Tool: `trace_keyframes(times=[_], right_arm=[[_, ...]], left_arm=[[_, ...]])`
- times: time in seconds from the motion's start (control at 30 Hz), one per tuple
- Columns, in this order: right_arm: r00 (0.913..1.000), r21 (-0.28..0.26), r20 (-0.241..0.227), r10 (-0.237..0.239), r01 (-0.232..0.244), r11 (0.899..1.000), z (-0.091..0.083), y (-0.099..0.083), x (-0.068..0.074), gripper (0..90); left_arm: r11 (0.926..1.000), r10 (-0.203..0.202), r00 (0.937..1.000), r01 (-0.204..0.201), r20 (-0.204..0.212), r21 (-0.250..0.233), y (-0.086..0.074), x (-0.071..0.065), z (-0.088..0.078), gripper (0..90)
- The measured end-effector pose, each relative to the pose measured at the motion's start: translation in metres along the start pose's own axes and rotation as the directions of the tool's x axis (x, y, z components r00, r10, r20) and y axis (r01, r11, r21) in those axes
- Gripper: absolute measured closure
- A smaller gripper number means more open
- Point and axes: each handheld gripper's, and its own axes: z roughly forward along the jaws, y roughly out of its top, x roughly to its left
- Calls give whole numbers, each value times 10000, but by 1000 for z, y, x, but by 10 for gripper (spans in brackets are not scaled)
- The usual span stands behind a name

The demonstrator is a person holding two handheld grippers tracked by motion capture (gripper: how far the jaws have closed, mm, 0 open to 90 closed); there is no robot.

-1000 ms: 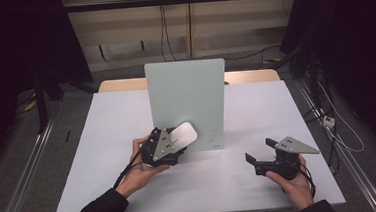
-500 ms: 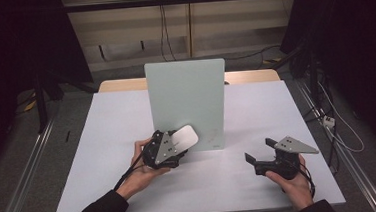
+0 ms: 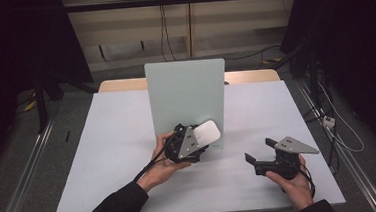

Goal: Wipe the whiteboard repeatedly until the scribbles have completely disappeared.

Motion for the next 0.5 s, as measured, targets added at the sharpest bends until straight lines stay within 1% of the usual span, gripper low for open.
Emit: trace_keyframes(times=[0.07,0.27,0.33,0.4,0.5], right_arm=[[10000,-10,2,5,-5,10000,0,0,0,76],[10000,-20,7,62,-62,10000,-1,0,-1,76],[10000,-35,30,32,-32,10000,-2,0,-1,76],[10000,-44,33,36,-36,10000,-3,0,-1,76],[10000,-104,49,64,-63,9999,-3,0,-2,76]], left_arm=[[9999,87,9999,-88,137,58,3,-4,6,302],[9999,158,9983,-160,564,22,14,-16,26,302],[9998,175,9974,-179,699,64,14,-21,32,302],[9995,275,9956,-289,899,146,13,-26,35,303],[9990,346,9941,-372,1032,228,13,-30,39,303]])
